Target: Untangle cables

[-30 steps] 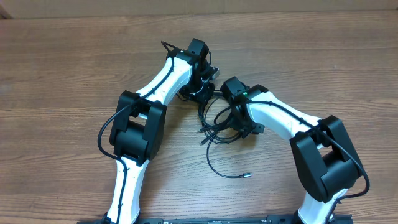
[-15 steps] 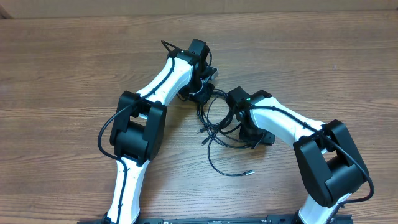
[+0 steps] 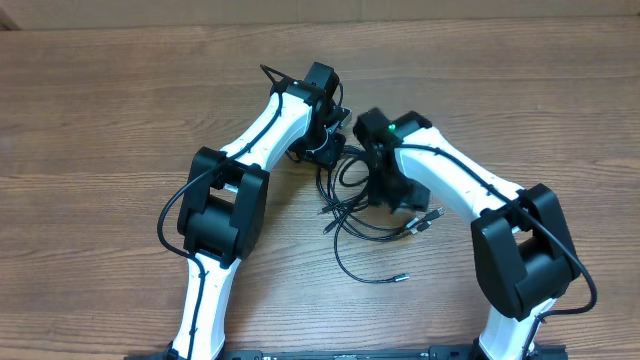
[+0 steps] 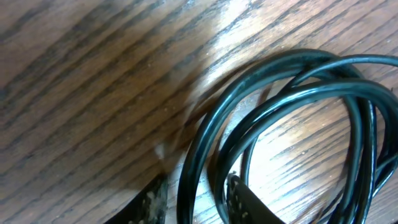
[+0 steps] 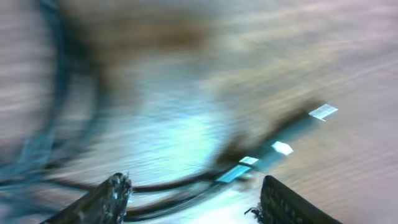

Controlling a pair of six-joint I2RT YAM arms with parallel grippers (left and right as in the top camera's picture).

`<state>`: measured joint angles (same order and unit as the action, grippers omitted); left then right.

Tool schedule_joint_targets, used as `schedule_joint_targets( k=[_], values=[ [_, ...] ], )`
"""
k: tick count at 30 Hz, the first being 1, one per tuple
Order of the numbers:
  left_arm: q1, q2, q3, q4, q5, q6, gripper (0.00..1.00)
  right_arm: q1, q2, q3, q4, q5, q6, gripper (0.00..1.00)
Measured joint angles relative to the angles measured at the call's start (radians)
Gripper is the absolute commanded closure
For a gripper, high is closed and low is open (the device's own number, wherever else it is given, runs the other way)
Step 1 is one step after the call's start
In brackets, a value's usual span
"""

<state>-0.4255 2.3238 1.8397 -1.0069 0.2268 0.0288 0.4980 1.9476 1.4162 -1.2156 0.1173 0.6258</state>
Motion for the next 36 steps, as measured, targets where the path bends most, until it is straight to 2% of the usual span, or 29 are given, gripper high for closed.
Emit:
schedule_joint_targets(
  k=[6,14,17,21,24,28,32,36],
  values=[
    [0.013,0.001,0.021,-0.094,-0.006,0.038,0.67,-0.050,0.000,0.006,0.033,-0.105,-0.043,0.25],
    [0.024,0.001,0.048,-0.224,0.322,0.351,0.58,-0.168,0.000,0.006,0.095,-0.246,-0.114,0.25],
    [0.023,0.001,0.048,-0.243,0.387,0.420,0.57,-0.206,0.000,0.006,0.126,-0.314,-0.137,0.25],
    [0.023,0.001,0.048,-0.253,0.428,0.479,0.49,-0.228,0.000,0.006,0.142,-0.365,-0.155,0.25],
    [0.021,0.001,0.049,-0.190,0.397,0.441,0.50,-0.229,0.000,0.006,0.141,-0.381,-0.159,0.25],
    [0.021,0.001,0.050,-0.146,0.277,0.334,0.49,-0.229,0.000,0.006,0.135,-0.394,-0.167,0.26],
    [0.021,0.001,0.050,-0.142,0.182,0.269,0.50,-0.229,0.000,-0.001,0.135,-0.404,-0.174,0.40],
    [0.021,0.001,0.050,-0.126,0.143,0.245,0.50,-0.227,0.000,-0.031,0.145,-0.436,-0.162,0.44]
  ],
)
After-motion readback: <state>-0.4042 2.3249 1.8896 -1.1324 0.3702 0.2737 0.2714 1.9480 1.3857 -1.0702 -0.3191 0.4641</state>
